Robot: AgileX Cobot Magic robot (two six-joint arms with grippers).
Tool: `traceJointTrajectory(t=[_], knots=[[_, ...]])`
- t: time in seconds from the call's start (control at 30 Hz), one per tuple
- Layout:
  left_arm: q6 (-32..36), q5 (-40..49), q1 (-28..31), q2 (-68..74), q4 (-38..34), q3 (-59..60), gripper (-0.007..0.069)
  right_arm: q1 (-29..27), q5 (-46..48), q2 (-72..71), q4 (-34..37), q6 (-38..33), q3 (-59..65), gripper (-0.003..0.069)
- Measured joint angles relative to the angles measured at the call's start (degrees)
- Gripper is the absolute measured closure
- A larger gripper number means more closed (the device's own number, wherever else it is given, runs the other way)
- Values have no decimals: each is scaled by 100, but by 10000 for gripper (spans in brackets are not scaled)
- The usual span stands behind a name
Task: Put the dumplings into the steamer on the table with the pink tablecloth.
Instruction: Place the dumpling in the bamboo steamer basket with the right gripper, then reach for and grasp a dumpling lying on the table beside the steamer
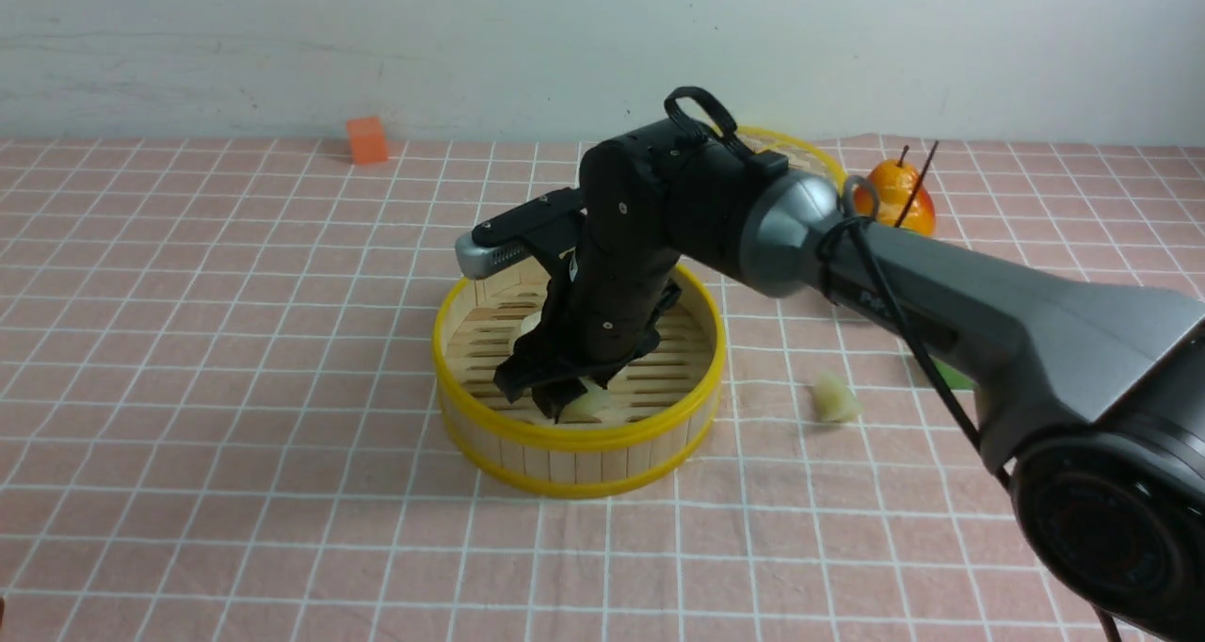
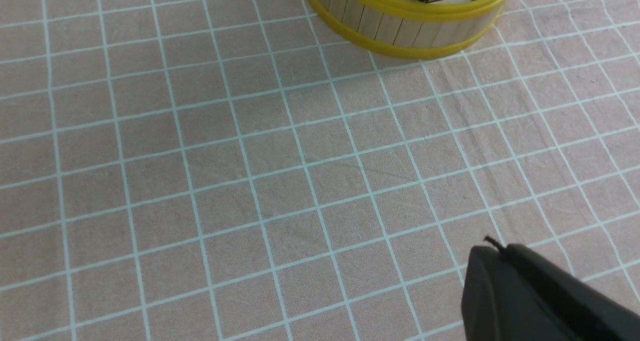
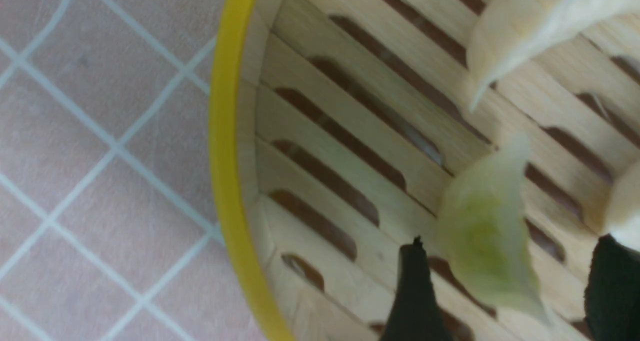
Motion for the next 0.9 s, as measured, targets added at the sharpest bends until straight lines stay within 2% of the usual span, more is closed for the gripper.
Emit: traceJointTrajectory(t=[0.13,0.2,0.3,0.37,0.63,0.9], knots=[[0,49,0,0,0,0,637,0,784,-420,-461,-4,-228,200],[0,75,0,0,-18,0,638,-12,882,-747,-886,-4,-178,202],[0,88,0,0,-18,0,638,-109,919,-1170,-1131,23,162,207],[0,94,0,0,-18,0,638,-193,938,-1326,-1138,77,370,209],[0,94,0,0,-18,0,636,-1245,918,-1632,-1185,258,1865,211],[0,94,0,0,-18,0,636,-2033,16,-1107,-461,434,2126,211]])
